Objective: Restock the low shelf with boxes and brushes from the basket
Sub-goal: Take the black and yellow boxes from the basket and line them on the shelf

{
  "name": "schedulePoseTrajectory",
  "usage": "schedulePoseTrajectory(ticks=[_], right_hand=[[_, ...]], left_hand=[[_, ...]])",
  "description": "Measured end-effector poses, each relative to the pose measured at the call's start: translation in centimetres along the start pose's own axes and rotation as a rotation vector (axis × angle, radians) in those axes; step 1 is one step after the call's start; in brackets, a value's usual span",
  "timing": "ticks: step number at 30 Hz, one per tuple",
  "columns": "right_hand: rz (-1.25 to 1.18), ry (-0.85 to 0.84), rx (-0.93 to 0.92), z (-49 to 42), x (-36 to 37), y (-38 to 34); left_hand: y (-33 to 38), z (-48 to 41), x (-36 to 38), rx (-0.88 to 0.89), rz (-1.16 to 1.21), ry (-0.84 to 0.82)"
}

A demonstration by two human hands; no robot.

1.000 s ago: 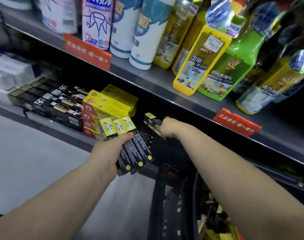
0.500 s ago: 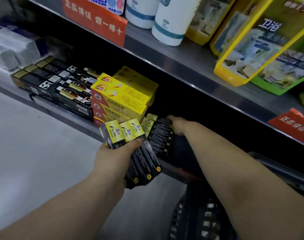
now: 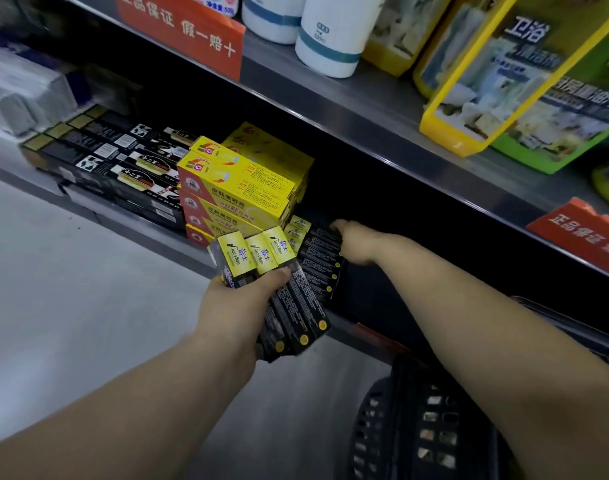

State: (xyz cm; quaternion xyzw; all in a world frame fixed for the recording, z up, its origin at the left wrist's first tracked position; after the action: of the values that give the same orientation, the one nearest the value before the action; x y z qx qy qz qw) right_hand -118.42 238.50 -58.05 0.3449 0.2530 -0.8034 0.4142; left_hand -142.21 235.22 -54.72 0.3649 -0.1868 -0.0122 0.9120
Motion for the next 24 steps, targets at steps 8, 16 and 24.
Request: schedulePoseTrajectory(ticks=[8, 16, 24], right_hand=[[-0.878, -0.586, -0.359, 11.0, 2.9, -5.8], [-0.826, -0.136, -0.07, 6.6, 0.7, 1.4], [0.015, 0.313, -0.008, -1.0, -4.0, 3.6]], left_hand=[[-0.3, 0.2, 1.7, 0.001, -0.009, -0.078], [-0.9, 0.2, 3.3, -0.037, -0.017, -0.109], [-1.3, -0.5, 3.7, -0.059, 0.014, -0.103]])
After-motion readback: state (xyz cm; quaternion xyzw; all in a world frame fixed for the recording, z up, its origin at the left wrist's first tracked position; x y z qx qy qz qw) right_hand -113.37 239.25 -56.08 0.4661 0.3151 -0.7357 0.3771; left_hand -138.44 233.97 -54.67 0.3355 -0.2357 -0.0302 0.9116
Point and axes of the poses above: each hand's wrist, its own z-axis away from the middle knuckle, its own x-axis out of the palm, y = z × x, the point moved 9 cm from there along -z, towards the middle knuckle, and after that the axes turned 4 degrees about -y, right-handed, at the moved point
